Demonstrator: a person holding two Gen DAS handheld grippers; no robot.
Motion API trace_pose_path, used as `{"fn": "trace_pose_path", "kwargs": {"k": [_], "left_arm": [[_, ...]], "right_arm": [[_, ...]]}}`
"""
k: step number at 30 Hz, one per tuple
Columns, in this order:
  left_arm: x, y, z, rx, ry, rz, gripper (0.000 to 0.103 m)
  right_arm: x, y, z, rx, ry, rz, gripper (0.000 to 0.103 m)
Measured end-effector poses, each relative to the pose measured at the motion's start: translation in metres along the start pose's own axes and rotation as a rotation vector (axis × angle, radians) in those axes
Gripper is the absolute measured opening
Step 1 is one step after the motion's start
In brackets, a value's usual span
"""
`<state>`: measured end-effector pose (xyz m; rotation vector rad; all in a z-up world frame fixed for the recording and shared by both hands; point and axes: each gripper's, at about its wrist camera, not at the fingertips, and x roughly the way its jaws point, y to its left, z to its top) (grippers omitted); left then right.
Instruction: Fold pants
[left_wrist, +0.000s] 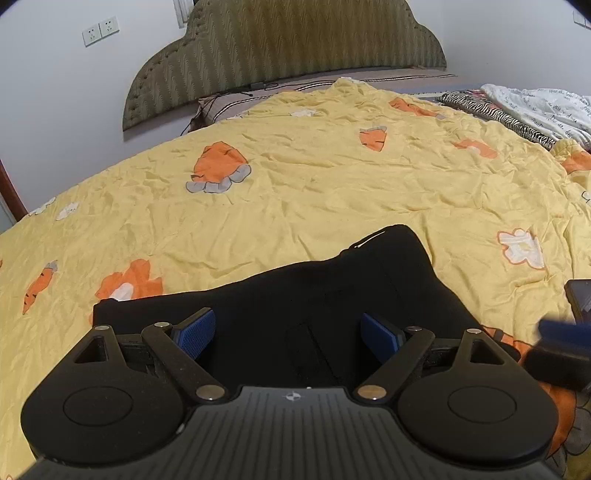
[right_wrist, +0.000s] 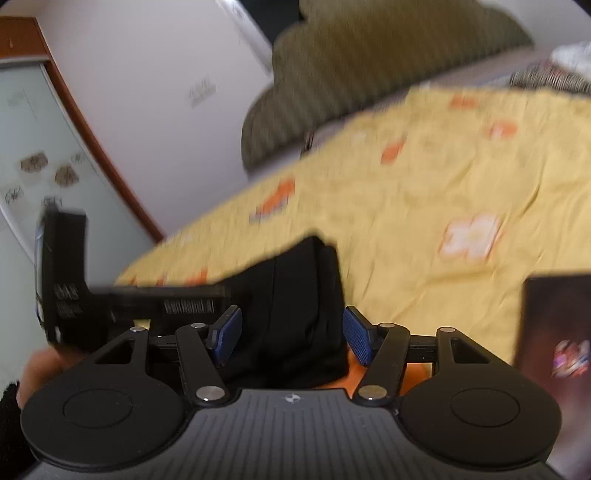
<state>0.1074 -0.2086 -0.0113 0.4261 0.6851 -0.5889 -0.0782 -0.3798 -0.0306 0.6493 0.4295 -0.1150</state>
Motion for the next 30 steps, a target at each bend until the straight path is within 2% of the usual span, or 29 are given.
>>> {"fn": "trace_pose_path", "kwargs": {"k": [2,4,7,9,18,19,20,22,23,26,30], "left_arm": [[0.0,0.001,0.0,-0.002,-0.003,0.007,0.088],[0.001,0.001,0.0,-0.007,0.001,-0.001,0.088],[0.002,0.004,-0.001,-0.03,0.011,-0.011,0.088],[0.003,0.006,-0.002,-0.042,0.021,-0.02,0.088],[0.005,0.012,-0.004,-0.089,0.038,-0.037,0.088],[0.006,0.012,-0.005,-0.093,0.041,-0.034,0.087],[0.007,0.013,-0.005,-0.101,0.044,-0.02,0.088],[0.009,0.016,-0.005,-0.126,0.053,-0.034,0.088],[0.01,0.018,-0.005,-0.141,0.058,-0.043,0.088],[0.01,0.019,-0.003,-0.146,0.054,-0.042,0.088],[0.012,0.018,0.0,-0.154,0.049,-0.042,0.088]], "right_arm": [[-0.005,0.001,0.002,-0.003,-0.01,0.025,0.061],[0.0,-0.004,0.002,0.058,0.02,0.096,0.06],[0.013,-0.013,-0.004,0.16,0.068,0.144,0.06],[0.019,-0.016,-0.008,0.186,0.088,0.123,0.059],[0.032,-0.017,-0.012,0.268,0.1,0.131,0.058],[0.034,-0.014,-0.012,0.261,0.1,0.138,0.048],[0.037,-0.012,-0.012,0.254,0.101,0.132,0.044],[0.047,-0.011,-0.014,0.245,0.117,0.114,0.018],[0.052,-0.013,-0.015,0.247,0.124,0.101,0.011],[0.051,-0.02,-0.018,0.273,0.104,0.1,0.007],[0.037,-0.013,-0.012,0.178,0.064,0.052,0.007]]}}
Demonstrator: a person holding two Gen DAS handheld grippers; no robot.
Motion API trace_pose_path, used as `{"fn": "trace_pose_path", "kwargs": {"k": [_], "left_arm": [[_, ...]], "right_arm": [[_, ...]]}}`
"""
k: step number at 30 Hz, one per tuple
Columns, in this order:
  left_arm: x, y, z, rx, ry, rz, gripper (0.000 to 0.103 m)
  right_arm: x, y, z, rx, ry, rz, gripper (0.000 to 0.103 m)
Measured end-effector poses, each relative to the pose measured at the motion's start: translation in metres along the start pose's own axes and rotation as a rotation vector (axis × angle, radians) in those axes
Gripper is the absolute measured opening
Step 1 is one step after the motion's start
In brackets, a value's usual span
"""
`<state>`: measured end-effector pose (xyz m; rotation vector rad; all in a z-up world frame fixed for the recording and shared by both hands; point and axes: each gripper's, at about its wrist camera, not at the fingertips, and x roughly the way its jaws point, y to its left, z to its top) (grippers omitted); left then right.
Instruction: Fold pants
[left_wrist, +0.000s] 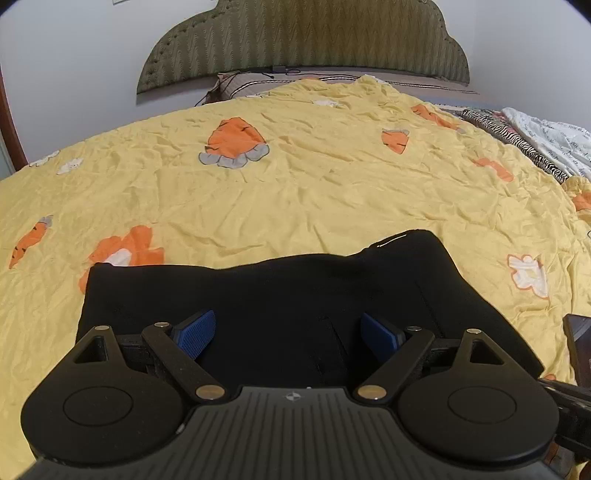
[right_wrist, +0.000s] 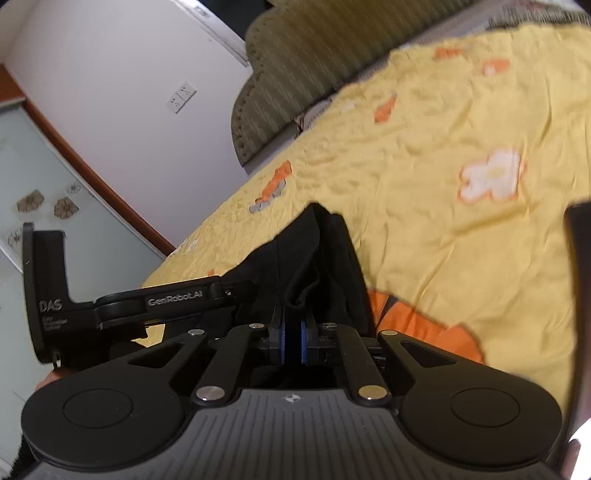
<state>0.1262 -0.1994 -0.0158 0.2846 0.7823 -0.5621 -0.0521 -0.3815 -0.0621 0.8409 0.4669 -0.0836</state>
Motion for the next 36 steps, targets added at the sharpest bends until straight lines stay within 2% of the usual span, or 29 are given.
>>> {"fn": "trace_pose_path", "kwargs": {"k": [5,7,8,10,12,13,16,17,19,21,23,26,29,31,33,36], "left_arm": [[0.005,-0.009,0.007,0.032,-0.013,0.007,0.088],[0.01,-0.01,0.012,0.042,-0.029,0.013,0.092],[0.015,-0.011,0.014,0.051,-0.026,0.023,0.094],[0.027,-0.008,0.017,0.045,-0.008,0.05,0.095],[0.032,0.0,0.018,0.004,-0.004,0.052,0.096],[0.032,0.004,0.019,-0.019,0.003,0.051,0.094],[0.022,0.011,0.018,-0.042,-0.004,0.071,0.094],[0.02,0.012,0.016,-0.03,-0.007,0.094,0.095],[0.022,0.014,0.015,-0.004,-0.002,0.12,0.096],[0.032,0.017,0.018,-0.001,0.019,0.14,0.098],[0.042,0.02,0.021,-0.006,0.023,0.13,0.102],[0.032,0.027,0.023,-0.051,0.031,0.098,0.099],[0.012,0.031,0.013,-0.027,0.036,0.092,0.1],[0.005,0.033,0.002,-0.026,0.045,0.088,0.102],[0.006,0.031,-0.006,-0.005,0.056,0.091,0.103],[-0.001,0.028,-0.008,0.014,0.062,0.136,0.101]], "right_arm": [[0.006,-0.008,-0.002,0.033,0.013,-0.029,0.007],[0.003,-0.008,0.001,0.041,0.014,-0.026,0.013],[-0.001,-0.003,0.004,0.022,0.003,-0.06,0.016],[-0.011,0.021,0.014,-0.122,-0.095,-0.169,0.016],[-0.008,0.046,0.027,-0.294,-0.161,-0.221,0.016],[0.001,0.055,0.035,-0.341,-0.152,-0.218,0.016],[0.05,0.062,0.053,-0.369,-0.008,-0.156,0.016],[0.068,0.062,0.055,-0.386,0.045,-0.165,0.016],[0.103,0.06,0.054,-0.428,0.124,-0.248,0.016],[0.121,0.055,0.055,-0.448,0.138,-0.278,0.016],[0.121,0.053,0.06,-0.431,0.135,-0.286,0.015],[0.094,0.06,0.058,-0.445,0.084,-0.314,0.016],[0.061,0.073,0.045,-0.503,0.091,-0.264,0.016],[0.06,0.077,0.033,-0.53,0.143,-0.238,0.016],[0.07,0.069,0.021,-0.555,0.164,-0.273,0.017],[0.059,0.067,0.027,-0.474,0.116,-0.278,0.018]]}}
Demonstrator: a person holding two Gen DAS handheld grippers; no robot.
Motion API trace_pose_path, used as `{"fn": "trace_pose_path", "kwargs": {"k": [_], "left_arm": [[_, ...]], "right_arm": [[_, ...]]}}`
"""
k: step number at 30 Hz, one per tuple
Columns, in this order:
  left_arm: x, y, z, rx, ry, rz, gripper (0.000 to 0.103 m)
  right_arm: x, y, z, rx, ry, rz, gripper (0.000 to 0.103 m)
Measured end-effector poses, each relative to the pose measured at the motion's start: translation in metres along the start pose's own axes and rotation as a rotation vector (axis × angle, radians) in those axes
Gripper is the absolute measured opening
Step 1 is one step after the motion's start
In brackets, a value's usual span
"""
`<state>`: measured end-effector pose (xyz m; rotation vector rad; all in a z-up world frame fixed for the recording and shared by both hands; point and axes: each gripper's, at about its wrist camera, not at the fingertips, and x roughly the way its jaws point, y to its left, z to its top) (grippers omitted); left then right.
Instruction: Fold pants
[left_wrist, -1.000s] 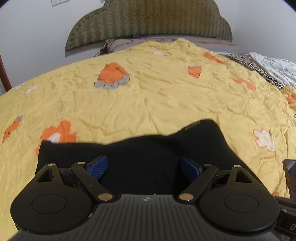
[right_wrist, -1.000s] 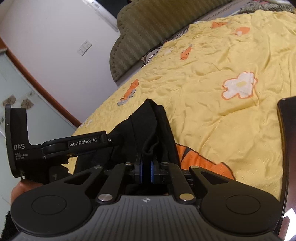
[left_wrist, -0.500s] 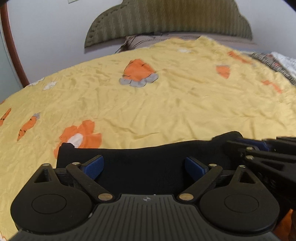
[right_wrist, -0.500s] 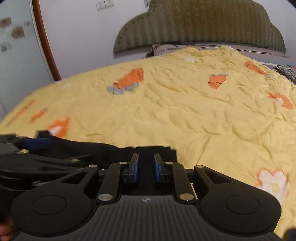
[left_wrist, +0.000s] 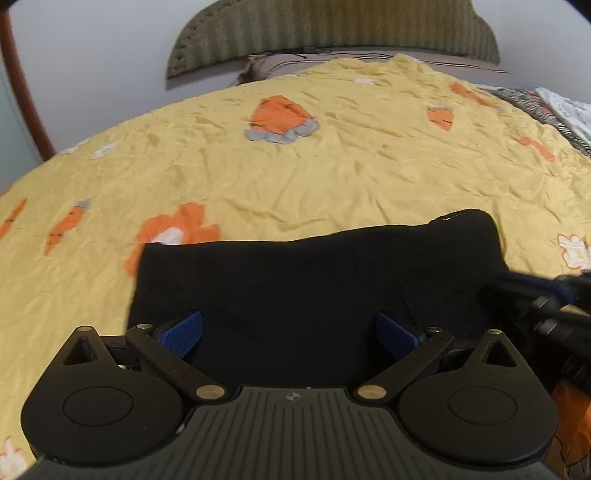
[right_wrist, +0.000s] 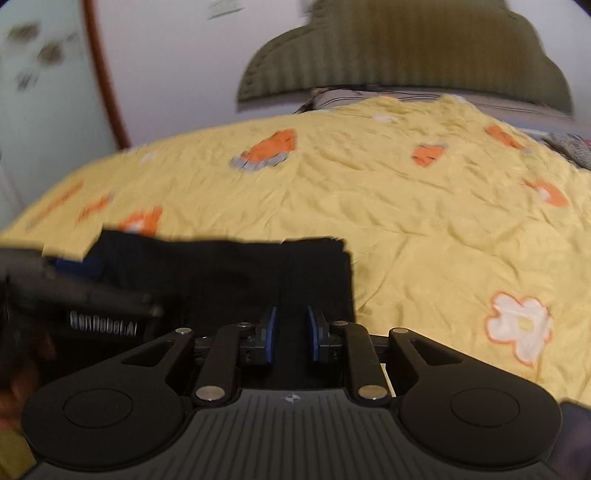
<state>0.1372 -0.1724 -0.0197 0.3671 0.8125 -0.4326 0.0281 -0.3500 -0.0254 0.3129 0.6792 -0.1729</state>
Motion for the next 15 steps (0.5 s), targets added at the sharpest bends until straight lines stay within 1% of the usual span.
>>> {"fn": "trace_pose_path", "kwargs": {"k": [1,2,3,4,5,6,7,8,11,13,15], "left_arm": [[-0.007,0.002,-0.001,0.005,-0.014,0.006,0.102],[-0.015,0.004,-0.003,0.011,-0.027,0.014,0.102],[-0.021,0.006,-0.007,0.013,-0.035,0.024,0.102],[-0.025,0.008,-0.011,0.013,-0.037,0.03,0.102],[-0.028,0.01,-0.016,0.01,-0.031,0.033,0.102],[-0.03,0.013,-0.022,-0.002,-0.018,0.036,0.101],[-0.032,0.018,-0.028,-0.024,-0.009,0.033,0.101],[-0.037,0.023,-0.033,-0.049,-0.009,0.026,0.101],[-0.055,0.039,-0.051,-0.126,-0.044,0.018,0.102],[-0.065,0.048,-0.062,-0.159,-0.079,0.03,0.102],[-0.07,0.054,-0.071,-0.194,-0.083,0.048,0.101]], "right_arm": [[-0.011,0.004,0.001,-0.026,-0.035,-0.016,0.018],[-0.019,0.007,0.001,-0.047,-0.054,-0.008,0.018],[-0.025,0.01,0.0,-0.055,-0.054,0.025,0.021],[-0.025,0.012,-0.003,-0.059,-0.04,0.064,0.025],[-0.022,0.013,-0.007,-0.066,-0.018,0.09,0.027],[-0.015,0.014,-0.011,-0.075,0.012,0.082,0.029],[-0.008,0.014,-0.018,-0.084,0.03,0.05,0.029],[-0.008,0.013,-0.021,-0.077,0.016,0.033,0.029],[-0.027,0.01,-0.022,0.001,-0.045,0.048,0.03],[-0.039,0.017,-0.025,-0.008,-0.077,0.057,0.03],[-0.043,0.024,-0.03,-0.043,-0.066,0.077,0.03]]}}
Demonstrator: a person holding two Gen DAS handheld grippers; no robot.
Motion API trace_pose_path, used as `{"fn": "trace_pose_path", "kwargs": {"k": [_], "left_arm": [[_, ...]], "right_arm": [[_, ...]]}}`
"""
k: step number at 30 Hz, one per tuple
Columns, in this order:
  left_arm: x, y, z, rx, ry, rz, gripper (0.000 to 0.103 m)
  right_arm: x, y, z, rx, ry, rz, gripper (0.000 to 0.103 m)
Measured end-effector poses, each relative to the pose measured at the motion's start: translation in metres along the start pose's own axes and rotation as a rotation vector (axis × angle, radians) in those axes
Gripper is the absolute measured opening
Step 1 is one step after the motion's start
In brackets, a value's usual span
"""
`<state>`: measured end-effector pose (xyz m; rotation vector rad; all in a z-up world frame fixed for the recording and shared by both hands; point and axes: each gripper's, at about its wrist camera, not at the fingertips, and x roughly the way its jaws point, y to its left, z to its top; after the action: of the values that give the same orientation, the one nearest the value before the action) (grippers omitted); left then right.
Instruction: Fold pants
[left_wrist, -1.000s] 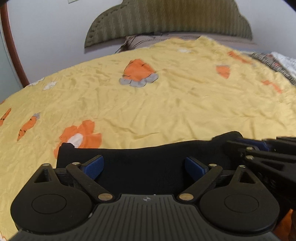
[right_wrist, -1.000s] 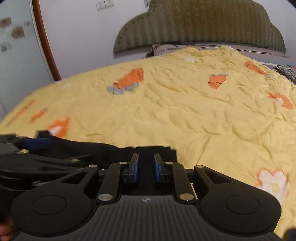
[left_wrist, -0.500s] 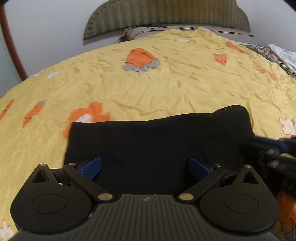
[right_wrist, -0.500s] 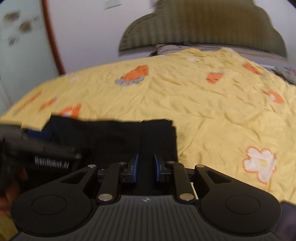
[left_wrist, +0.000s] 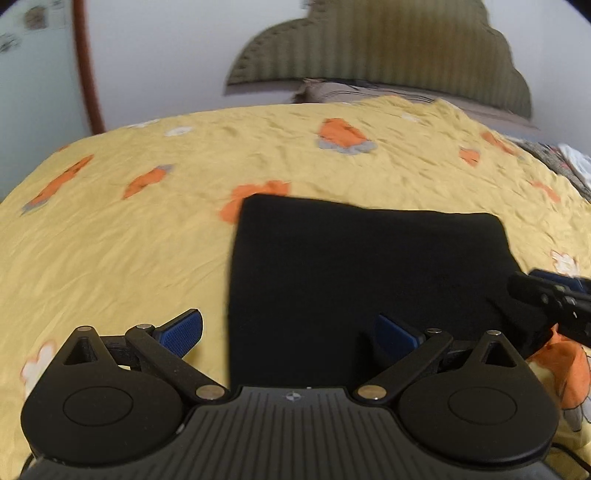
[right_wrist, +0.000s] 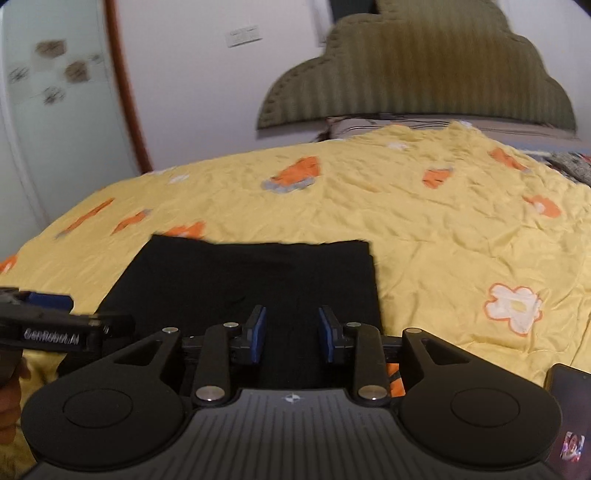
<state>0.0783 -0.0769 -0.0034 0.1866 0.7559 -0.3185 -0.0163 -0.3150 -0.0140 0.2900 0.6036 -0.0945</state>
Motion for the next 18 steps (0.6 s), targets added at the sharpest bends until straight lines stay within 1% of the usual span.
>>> {"fn": "trace_pose_path", "kwargs": {"k": [2,4,6,7,9,11,12,14,15,16,17,18], "left_arm": [[0.0,0.006,-0.007,-0.023,0.014,-0.005,0.102],[0.007,0.008,-0.015,-0.013,0.049,0.003,0.103],[0.008,0.012,-0.019,-0.026,0.059,0.008,0.103],[0.004,0.015,-0.019,-0.039,0.058,0.004,0.101],[-0.006,0.021,-0.017,-0.045,0.036,0.017,0.1],[-0.017,0.031,-0.013,-0.05,-0.004,0.068,0.1],[-0.024,0.038,-0.011,-0.075,-0.033,0.099,0.1],[-0.035,0.055,-0.005,-0.12,-0.067,0.132,0.101],[-0.039,0.063,-0.003,-0.136,-0.066,0.143,0.101],[-0.042,0.069,-0.001,-0.141,-0.06,0.142,0.1],[-0.045,0.075,0.0,-0.13,-0.052,0.122,0.1],[-0.048,0.078,-0.002,-0.099,-0.041,0.083,0.1]], "right_arm": [[0.004,0.002,-0.006,-0.012,0.034,0.009,0.029],[0.012,-0.001,-0.011,-0.013,0.056,-0.006,0.029],[0.006,-0.002,-0.011,0.021,0.042,-0.006,0.029],[0.001,0.0,-0.01,0.029,0.029,-0.009,0.03],[-0.009,0.01,-0.007,0.0,0.004,0.007,0.03],[-0.014,0.023,-0.007,-0.033,0.002,0.05,0.03],[-0.015,0.033,-0.008,-0.057,0.005,0.083,0.03],[-0.015,0.053,-0.011,-0.105,0.023,0.162,0.03],[-0.015,0.063,-0.014,-0.128,0.038,0.215,0.03],[-0.016,0.072,-0.017,-0.151,0.048,0.265,0.03],[-0.016,0.08,-0.019,-0.174,0.05,0.291,0.03],[-0.016,0.085,-0.021,-0.195,0.045,0.287,0.031]]}}
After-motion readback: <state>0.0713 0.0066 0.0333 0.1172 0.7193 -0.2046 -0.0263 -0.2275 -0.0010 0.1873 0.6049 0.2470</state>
